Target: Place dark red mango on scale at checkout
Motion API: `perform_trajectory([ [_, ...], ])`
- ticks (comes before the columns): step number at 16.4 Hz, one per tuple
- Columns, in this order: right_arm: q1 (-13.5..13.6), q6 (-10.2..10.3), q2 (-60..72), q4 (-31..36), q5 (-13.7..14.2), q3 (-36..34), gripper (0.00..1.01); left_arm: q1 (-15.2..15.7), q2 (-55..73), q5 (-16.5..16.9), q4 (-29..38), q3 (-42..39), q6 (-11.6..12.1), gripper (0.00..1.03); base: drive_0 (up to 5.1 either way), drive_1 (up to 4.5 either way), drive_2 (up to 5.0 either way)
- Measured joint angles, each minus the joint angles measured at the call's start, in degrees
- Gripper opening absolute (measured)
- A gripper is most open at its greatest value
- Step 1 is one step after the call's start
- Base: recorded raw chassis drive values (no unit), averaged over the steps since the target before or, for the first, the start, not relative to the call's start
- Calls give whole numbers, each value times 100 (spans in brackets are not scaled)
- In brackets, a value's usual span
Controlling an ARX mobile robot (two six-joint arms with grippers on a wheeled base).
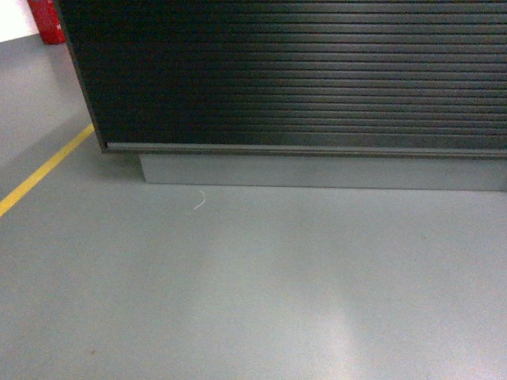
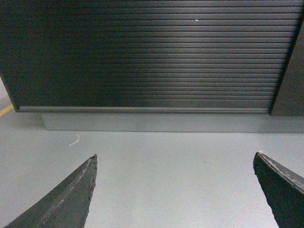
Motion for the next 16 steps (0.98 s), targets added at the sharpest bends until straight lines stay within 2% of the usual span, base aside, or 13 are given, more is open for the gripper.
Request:
perform_trajectory([
  [16, 0, 0, 0, 7, 2, 0, 98, 0, 0, 0, 9, 0, 0, 98, 3, 349, -343],
])
